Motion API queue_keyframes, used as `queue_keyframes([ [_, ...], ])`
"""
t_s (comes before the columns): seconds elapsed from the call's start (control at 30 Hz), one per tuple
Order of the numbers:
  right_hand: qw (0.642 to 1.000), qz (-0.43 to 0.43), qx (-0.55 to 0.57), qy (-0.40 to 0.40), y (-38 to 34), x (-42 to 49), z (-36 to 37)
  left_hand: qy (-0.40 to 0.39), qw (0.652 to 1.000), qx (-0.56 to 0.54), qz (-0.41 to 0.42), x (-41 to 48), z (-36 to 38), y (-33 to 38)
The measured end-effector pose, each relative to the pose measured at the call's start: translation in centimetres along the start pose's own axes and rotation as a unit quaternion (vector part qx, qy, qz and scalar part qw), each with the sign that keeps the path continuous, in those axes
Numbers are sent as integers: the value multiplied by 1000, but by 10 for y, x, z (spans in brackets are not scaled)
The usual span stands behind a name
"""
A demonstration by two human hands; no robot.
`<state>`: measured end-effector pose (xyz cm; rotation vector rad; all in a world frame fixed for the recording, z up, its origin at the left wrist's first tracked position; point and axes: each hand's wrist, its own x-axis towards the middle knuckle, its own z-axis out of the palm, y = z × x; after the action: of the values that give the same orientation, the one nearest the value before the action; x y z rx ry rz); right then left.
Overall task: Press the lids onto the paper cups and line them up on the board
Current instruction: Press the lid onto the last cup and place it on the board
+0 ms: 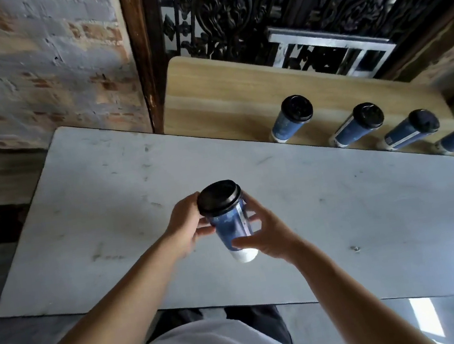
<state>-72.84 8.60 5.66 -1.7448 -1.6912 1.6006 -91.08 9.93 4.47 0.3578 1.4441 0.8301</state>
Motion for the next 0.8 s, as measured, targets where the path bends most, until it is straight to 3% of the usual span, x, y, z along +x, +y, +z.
queue_keyframes([
  [0.1,999,-7,-51,-12,-19,7,-32,-51,994,-82,-58,3,17,11],
  [0.23,978,1,-209,-26,-49,36,-81,-37,990,-122,-68,19,39,21],
  [0.3,961,-7,-275,-35,-68,58,-105,19,1000,-15,1,39,46,16],
  [0.33,952,-20,-302,-42,-79,69,-115,69,990,106,64,49,47,10],
  [0.37,940,-40,-334,-49,-89,82,-125,117,954,245,127,60,47,5],
  [0.43,900,-89,-422,-61,-107,107,-141,201,849,452,187,88,44,-12],
  [0.5,854,-113,-503,-72,-124,128,-154,247,805,519,144,106,41,-21],
  [0.6,777,-140,-611,-60,-150,152,-165,268,788,550,68,129,32,-38],
  [0.7,719,-163,-674,-55,-177,170,-173,272,791,540,90,141,26,-58],
  [0.8,595,-186,-780,-49,-204,184,-174,308,773,541,120,148,29,-72],
])
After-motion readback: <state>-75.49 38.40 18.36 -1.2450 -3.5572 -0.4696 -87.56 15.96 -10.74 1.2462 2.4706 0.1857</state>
